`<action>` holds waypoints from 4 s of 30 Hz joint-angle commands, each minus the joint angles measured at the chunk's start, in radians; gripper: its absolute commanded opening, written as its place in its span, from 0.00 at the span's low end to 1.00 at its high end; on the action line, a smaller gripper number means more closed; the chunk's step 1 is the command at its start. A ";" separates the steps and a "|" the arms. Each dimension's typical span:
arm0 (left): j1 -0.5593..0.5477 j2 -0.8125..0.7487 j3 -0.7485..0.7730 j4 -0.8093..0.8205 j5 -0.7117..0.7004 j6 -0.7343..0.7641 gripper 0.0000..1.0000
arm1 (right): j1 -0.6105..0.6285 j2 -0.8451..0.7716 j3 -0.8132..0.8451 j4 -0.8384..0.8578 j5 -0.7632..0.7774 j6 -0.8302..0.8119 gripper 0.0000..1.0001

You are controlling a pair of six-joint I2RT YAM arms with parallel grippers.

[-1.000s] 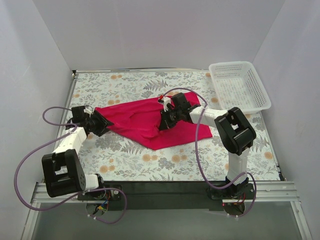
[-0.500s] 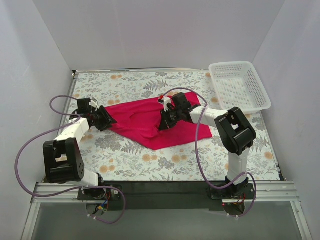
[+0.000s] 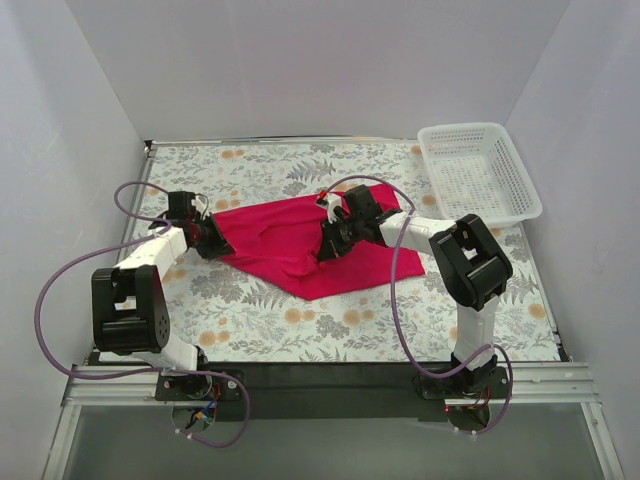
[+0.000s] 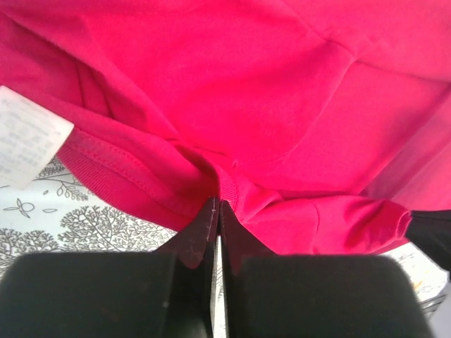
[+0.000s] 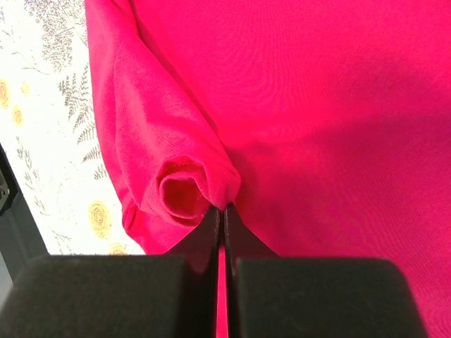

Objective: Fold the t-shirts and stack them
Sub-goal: Fold the tshirt

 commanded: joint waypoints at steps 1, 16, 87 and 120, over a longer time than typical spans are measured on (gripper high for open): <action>-0.005 -0.030 0.028 -0.038 -0.022 0.023 0.00 | 0.004 -0.018 0.017 0.021 -0.029 0.006 0.01; 0.027 -0.403 -0.077 -0.174 -0.147 -0.088 0.00 | 0.041 -0.197 -0.017 -0.111 -0.439 -0.471 0.01; 0.282 0.136 0.110 0.188 -0.080 -0.128 0.33 | -0.484 -0.279 -0.161 -0.393 -0.078 -0.582 0.54; 0.288 0.376 0.322 0.166 -0.045 -0.132 0.05 | -0.604 -0.274 -0.267 -0.350 0.095 -0.510 0.49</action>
